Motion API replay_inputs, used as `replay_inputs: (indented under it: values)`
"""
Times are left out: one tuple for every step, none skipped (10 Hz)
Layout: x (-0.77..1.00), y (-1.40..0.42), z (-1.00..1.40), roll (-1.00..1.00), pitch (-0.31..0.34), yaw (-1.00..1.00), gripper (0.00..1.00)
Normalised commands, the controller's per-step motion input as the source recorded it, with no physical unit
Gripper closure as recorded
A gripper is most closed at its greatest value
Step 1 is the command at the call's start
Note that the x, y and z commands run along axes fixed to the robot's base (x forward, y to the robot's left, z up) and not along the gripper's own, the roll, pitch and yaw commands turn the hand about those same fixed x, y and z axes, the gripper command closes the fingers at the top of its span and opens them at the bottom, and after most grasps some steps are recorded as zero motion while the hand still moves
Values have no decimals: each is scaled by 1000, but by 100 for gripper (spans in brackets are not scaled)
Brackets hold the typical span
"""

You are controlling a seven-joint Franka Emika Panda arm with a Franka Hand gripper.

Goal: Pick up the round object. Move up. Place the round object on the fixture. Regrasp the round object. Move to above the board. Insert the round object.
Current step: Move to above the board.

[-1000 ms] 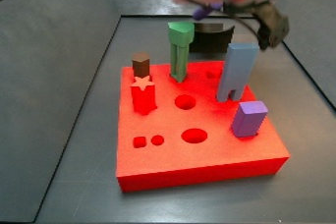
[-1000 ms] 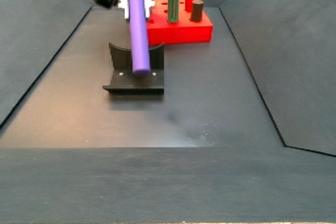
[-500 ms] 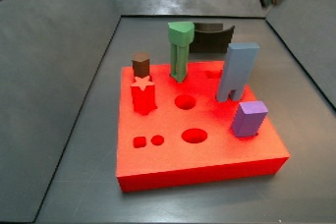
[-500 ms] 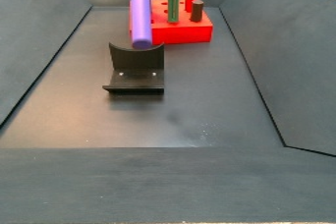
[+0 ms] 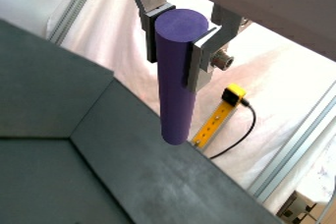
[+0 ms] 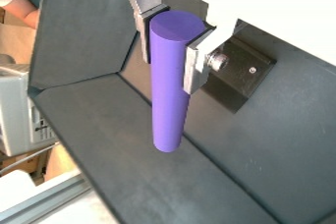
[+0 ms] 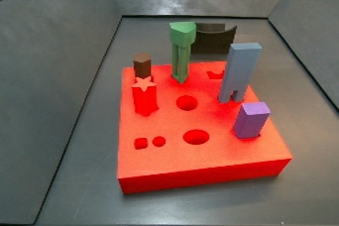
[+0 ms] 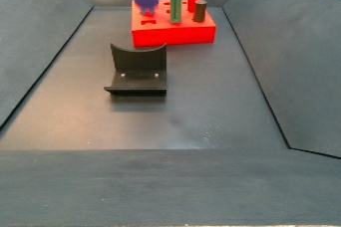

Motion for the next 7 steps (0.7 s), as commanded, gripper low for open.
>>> replay_inputs:
  values:
    - [-64, 36, 675, -48, 137, 44, 100]
    - [-28, 14, 423, -49, 130, 71, 100]
    - [-13, 6, 300, -47, 131, 84, 100]
    - [-380, -1000, 100, -1000, 18, -42, 100]
    - [-376, -1000, 88, -1000, 15, -40, 100]
    - [-396, -1000, 114, -1000, 4, -39, 100]
    - [-400, -1000, 96, -1000, 3, -37, 100]
